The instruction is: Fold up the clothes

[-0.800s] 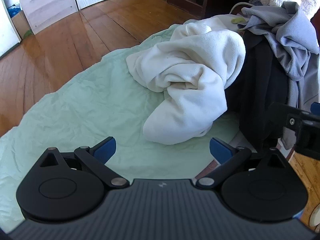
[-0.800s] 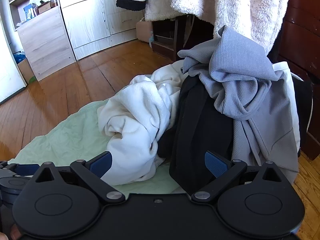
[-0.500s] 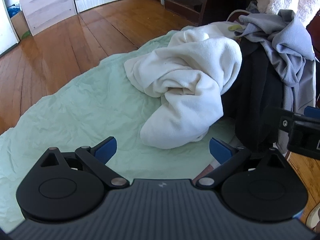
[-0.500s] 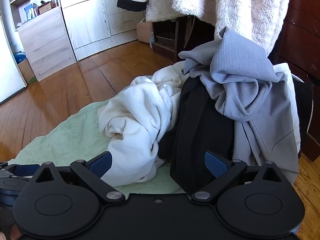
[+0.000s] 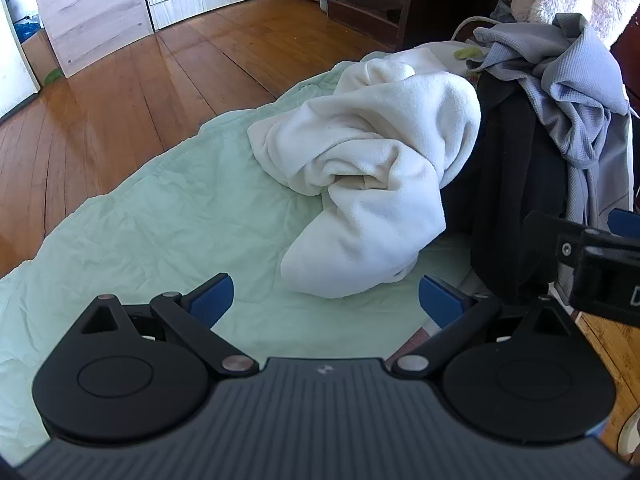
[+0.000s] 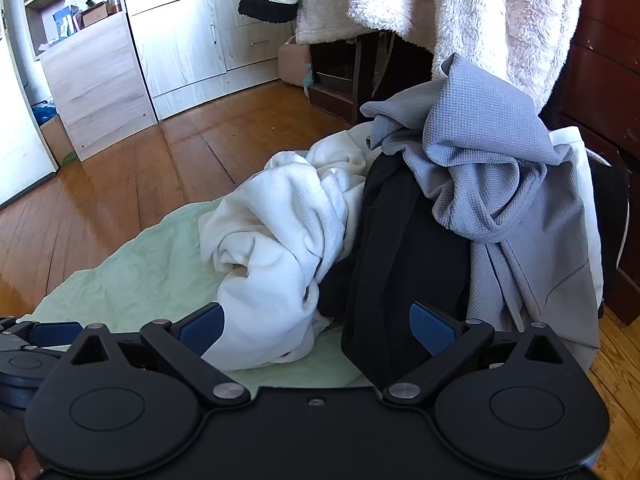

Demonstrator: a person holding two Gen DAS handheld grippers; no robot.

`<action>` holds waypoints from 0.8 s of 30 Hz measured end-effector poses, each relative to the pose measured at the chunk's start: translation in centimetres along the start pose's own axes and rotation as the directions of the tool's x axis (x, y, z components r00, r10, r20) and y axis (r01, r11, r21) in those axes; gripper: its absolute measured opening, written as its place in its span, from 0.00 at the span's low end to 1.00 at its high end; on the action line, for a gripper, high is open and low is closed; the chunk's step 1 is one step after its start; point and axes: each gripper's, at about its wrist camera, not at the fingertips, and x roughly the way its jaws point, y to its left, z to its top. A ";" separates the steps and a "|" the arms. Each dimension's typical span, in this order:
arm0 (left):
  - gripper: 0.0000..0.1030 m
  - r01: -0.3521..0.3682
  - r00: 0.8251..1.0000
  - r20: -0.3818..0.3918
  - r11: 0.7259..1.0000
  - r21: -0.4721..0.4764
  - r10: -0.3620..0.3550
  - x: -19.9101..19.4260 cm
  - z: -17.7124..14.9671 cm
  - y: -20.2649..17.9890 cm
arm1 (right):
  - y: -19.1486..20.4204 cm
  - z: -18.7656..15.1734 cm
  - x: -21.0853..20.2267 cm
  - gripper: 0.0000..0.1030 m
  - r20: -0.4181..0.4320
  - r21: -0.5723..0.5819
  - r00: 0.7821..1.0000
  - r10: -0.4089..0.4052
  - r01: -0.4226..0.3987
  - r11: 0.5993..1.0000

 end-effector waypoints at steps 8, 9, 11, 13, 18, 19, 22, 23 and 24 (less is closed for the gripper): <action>0.98 0.005 1.000 0.006 1.000 -0.002 -0.005 -0.1 0.0 -0.2 | -0.1 0.1 0.1 0.98 -0.002 0.016 1.000 -0.001 0.001 1.000; 0.98 0.002 1.000 0.007 1.000 -0.005 -0.002 -0.1 0.0 -0.2 | -0.2 0.1 0.1 0.98 0.001 0.019 1.000 -0.001 0.001 1.000; 0.98 0.005 1.000 0.007 1.000 -0.012 -0.005 -0.1 0.0 -0.1 | -0.2 0.2 0.0 0.98 0.003 0.020 1.000 0.001 -0.001 1.000; 0.98 0.003 1.000 0.005 1.000 -0.013 -0.003 -0.1 0.0 -0.1 | -0.2 0.2 0.0 0.98 0.004 0.018 1.000 0.001 -0.001 1.000; 0.98 -0.003 1.000 0.001 1.000 -0.011 0.003 0.1 0.1 -0.1 | -0.2 0.0 0.2 0.98 -0.004 0.018 1.000 0.005 -0.005 1.000; 0.98 -0.002 1.000 0.001 1.000 -0.010 0.002 0.0 0.1 -0.1 | -0.2 0.0 0.3 0.98 -0.006 0.017 1.000 0.006 -0.006 1.000; 0.98 -0.001 1.000 0.003 1.000 -0.007 0.001 0.0 0.0 -0.1 | -0.2 0.0 0.3 0.98 -0.008 0.014 1.000 0.005 -0.005 1.000; 0.98 -0.001 1.000 0.003 1.000 -0.006 0.001 0.0 0.0 -0.1 | -0.2 -0.1 0.3 0.98 -0.008 0.014 1.000 0.007 -0.007 1.000; 0.98 -0.002 1.000 0.003 1.000 -0.005 0.002 0.0 0.0 -0.1 | -0.2 -0.1 0.3 0.98 -0.008 0.015 1.000 0.008 -0.008 1.000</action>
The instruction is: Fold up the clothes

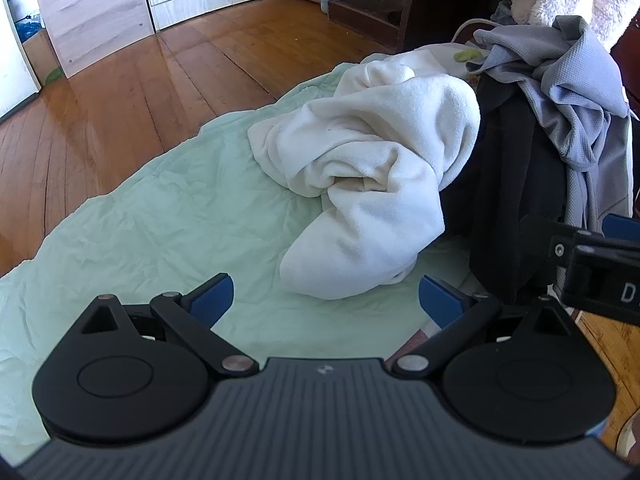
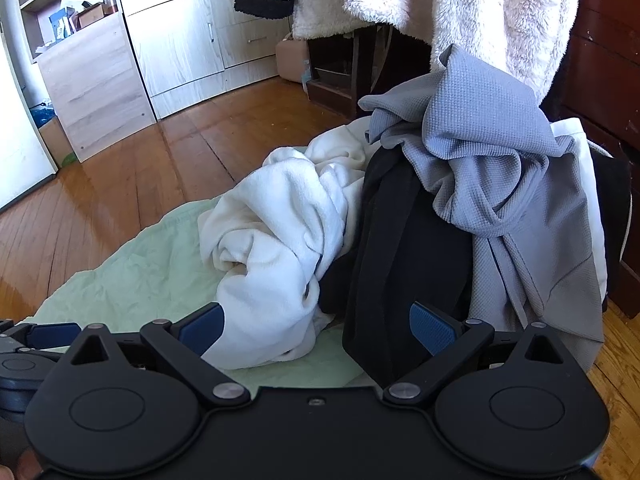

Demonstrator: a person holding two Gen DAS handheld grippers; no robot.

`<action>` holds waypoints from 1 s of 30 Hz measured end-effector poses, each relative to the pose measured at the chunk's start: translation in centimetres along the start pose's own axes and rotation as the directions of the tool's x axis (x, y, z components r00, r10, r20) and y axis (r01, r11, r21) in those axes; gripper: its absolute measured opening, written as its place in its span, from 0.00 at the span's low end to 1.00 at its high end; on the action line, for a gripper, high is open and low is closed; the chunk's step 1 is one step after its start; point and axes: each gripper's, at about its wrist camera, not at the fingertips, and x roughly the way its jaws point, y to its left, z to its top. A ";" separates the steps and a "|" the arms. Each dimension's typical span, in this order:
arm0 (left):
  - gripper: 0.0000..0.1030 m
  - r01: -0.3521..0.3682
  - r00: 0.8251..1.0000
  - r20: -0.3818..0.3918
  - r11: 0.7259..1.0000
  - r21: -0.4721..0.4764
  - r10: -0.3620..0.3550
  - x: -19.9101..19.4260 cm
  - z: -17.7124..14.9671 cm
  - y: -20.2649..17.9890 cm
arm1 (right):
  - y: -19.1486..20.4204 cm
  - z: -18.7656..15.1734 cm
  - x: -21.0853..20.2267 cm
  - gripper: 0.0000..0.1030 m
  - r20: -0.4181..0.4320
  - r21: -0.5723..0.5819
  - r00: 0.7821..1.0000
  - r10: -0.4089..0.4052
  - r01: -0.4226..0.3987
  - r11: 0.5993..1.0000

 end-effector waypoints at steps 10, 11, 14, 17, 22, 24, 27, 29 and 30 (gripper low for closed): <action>0.98 -0.005 1.000 -0.006 1.000 0.006 0.005 0.1 0.0 -0.2 | 0.0 0.0 0.3 0.98 -0.004 0.000 1.000 0.004 -0.004 1.000; 0.98 -0.005 1.000 -0.007 1.000 0.007 0.005 0.1 0.1 -0.2 | 0.0 0.0 0.3 0.98 -0.005 0.000 1.000 0.005 -0.005 1.000; 0.98 -0.003 1.000 -0.008 1.000 0.009 0.003 0.1 0.0 -0.3 | 0.0 -0.1 0.4 0.98 -0.007 -0.005 1.000 0.006 -0.006 1.000; 0.98 0.012 1.000 -0.008 1.000 0.005 -0.012 0.2 0.0 -0.1 | 0.1 -0.1 0.2 0.98 0.003 -0.021 1.000 0.011 -0.011 1.000; 0.98 -0.034 0.999 -0.018 0.999 -0.027 0.034 1.8 0.3 1.0 | -0.1 0.8 1.1 0.95 0.080 -0.094 0.995 0.057 -0.049 0.994; 0.98 -0.018 1.000 0.006 0.998 -0.058 0.018 2.4 0.4 1.8 | -0.5 1.6 2.6 0.88 0.093 -0.117 0.990 0.109 -0.098 0.988; 0.98 0.058 0.996 0.075 0.991 -0.124 -0.049 3.2 0.7 3.1 | -0.8 2.9 5.3 0.80 0.087 -0.153 0.982 0.169 -0.155 0.976; 0.98 0.086 0.992 0.105 0.985 -0.148 -0.070 3.8 0.9 3.6 | -0.6 3.6 7.0 0.69 0.091 -0.193 0.979 0.184 -0.163 0.968; 0.98 0.078 0.993 0.104 0.987 -0.139 -0.063 4.4 1.0 3.4 | -0.3 4.0 8.0 0.69 0.083 -0.216 0.981 0.178 -0.157 0.964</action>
